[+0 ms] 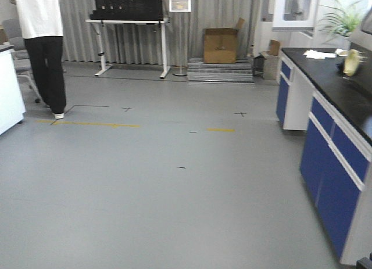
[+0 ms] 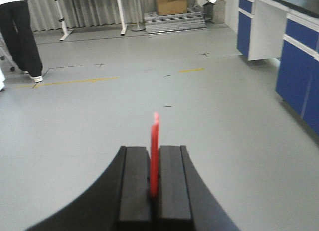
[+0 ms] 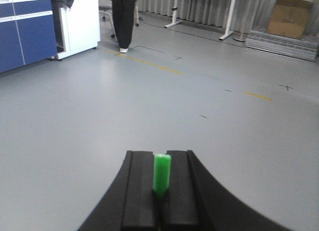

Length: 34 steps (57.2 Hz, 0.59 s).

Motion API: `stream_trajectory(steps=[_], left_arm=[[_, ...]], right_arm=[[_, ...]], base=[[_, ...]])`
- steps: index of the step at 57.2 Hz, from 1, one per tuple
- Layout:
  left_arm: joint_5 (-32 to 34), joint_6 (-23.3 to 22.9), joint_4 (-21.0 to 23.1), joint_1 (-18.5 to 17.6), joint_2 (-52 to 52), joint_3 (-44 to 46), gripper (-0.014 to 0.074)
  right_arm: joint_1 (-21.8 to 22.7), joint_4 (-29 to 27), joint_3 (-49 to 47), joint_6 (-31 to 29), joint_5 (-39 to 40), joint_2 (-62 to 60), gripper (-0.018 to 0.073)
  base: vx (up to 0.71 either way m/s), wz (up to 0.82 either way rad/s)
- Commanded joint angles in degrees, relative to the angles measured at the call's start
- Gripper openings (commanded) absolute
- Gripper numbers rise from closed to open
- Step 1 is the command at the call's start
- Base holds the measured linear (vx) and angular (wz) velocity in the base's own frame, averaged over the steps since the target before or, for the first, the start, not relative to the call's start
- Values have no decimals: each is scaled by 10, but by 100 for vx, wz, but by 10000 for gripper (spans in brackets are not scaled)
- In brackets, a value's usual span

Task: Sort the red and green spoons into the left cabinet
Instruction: 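Drive the base away from the bench across the room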

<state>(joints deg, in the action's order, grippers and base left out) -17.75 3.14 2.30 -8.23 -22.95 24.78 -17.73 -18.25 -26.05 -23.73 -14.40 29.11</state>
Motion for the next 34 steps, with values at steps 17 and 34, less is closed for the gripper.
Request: stream_trajectory(steps=[17, 34], left_arm=[[44, 0, 5, -3, -5, 14, -6], [44, 0, 5, -3, -5, 14, -6]], right_arm=[[1, -2, -17, -2, 45, 2, -3], [1, -2, -17, -2, 45, 2, -3]], base=[[49, 18], [54, 2]])
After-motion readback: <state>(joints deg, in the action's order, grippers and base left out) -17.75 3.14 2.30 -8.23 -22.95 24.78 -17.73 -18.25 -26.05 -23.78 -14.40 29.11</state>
